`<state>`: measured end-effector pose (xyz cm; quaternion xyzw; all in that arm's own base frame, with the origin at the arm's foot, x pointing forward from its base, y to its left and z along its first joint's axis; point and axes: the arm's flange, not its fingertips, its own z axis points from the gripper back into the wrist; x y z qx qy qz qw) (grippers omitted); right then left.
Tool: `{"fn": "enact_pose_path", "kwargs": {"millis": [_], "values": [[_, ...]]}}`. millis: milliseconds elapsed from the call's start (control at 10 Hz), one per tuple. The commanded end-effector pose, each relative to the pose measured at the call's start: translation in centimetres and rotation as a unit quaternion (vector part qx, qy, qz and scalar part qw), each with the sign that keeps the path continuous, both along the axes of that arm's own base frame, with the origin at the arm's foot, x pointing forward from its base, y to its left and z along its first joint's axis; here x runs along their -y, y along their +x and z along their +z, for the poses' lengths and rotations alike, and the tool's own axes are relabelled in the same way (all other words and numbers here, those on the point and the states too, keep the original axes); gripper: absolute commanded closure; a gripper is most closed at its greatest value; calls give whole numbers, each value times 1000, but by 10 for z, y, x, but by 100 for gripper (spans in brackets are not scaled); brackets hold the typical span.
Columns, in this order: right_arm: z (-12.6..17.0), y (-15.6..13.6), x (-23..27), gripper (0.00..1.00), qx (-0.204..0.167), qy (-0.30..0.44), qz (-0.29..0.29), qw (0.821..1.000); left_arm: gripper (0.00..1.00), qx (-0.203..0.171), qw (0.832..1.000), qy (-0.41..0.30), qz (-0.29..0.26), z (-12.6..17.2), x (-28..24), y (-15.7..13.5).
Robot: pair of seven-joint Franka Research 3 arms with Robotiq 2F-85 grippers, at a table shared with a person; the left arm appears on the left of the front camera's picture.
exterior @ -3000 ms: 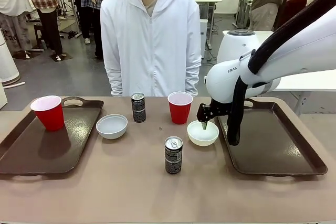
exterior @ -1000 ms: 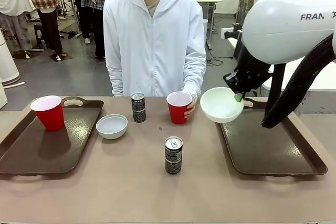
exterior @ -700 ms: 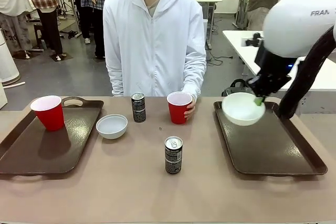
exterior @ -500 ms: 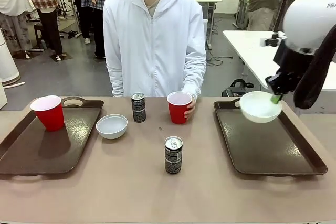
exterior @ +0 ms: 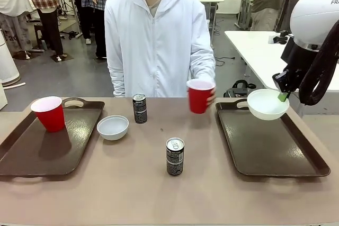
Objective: Prepare tableware on both trays.
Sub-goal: Pick up a Picnic Bowl from the table and place it on a Handle tray.
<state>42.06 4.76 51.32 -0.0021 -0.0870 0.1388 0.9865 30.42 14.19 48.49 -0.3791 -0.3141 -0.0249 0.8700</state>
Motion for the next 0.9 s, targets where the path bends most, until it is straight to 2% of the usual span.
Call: {"fn": "enact_pose_path", "kwargs": {"millis": [0,100,200,300,500,800], "values": [[0,3,6,96,1,1,-6,1000,0,6,1000,-3,-3,-1,-2,-1],[-13,-11,7,96,-40,-6,20,999,0,6,1000,-3,-3,-1,-2,-1],[-24,-83,3,96,-47,-49,126,990,0,6,1000,-3,-3,-1,-2,-1],[-17,-115,6,96,-18,-47,147,988,0,6,1000,-3,-3,-1,-2,-1],[-17,-107,11,96,-28,-52,109,992,0,6,1000,-3,-3,-1,-2,-1],[-20,-99,10,96,-41,-50,104,993,0,6,1000,-3,-3,-1,-2,-1]]}}
